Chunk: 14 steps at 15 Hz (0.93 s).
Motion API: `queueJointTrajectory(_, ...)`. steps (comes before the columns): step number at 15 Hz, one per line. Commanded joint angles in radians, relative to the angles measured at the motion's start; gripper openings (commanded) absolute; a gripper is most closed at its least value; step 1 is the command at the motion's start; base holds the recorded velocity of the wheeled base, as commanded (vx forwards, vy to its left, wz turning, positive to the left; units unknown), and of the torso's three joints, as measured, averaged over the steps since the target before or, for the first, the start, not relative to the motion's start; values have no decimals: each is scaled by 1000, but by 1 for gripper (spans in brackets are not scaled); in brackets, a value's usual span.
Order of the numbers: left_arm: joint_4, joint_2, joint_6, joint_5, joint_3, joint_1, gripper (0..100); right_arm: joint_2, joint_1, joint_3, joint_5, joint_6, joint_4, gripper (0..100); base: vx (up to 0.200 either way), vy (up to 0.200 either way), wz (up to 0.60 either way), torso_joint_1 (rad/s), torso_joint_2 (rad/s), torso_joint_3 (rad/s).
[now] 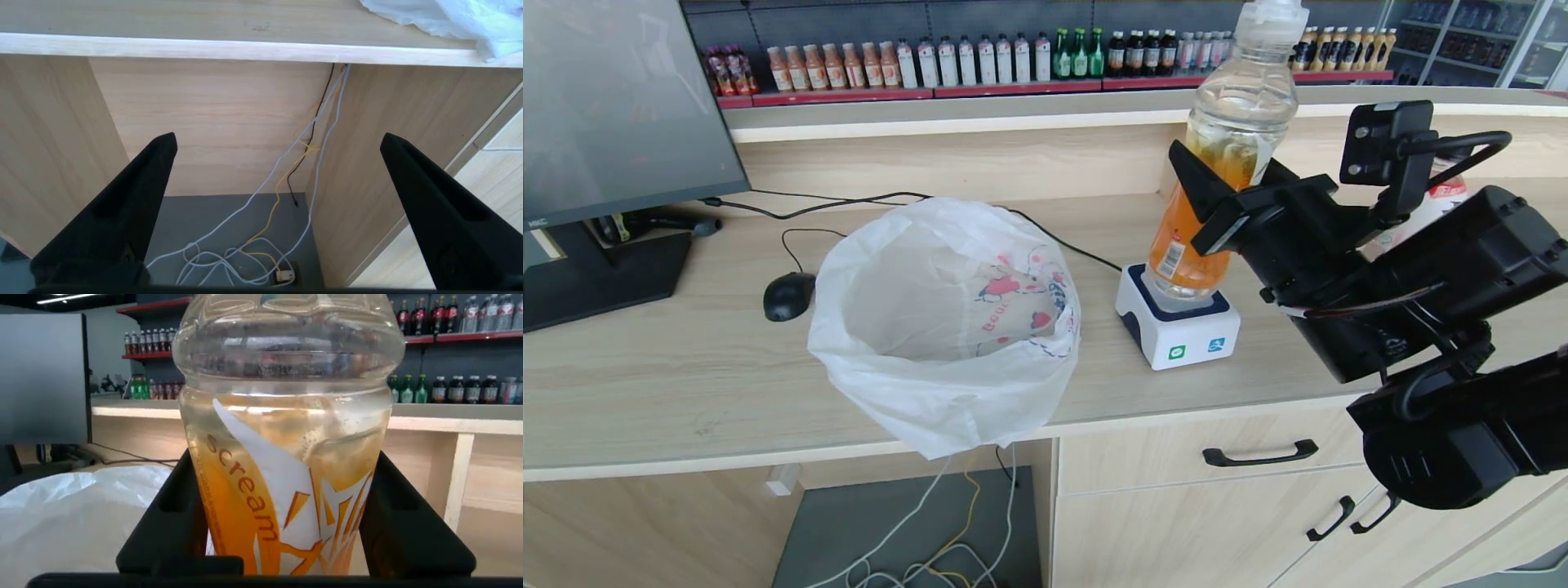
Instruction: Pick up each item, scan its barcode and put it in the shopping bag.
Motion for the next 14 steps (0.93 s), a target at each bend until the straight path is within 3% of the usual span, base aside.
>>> queueJointTrajectory(1,0,0,0,0,-2,0,100,-4,1,4,1,2,-1,0,0,200,0,-2,7,2)
queueJointTrajectory(13,0,0,-2,0,0,0,100,10,-11,-31,-46,20,-1,0,0,200,0,4,1,2)
queueJointTrajectory(14,0,0,0,0,0,0,100,15,-11,-34,-47,17,-1,0,0,0,0,0,0,0)
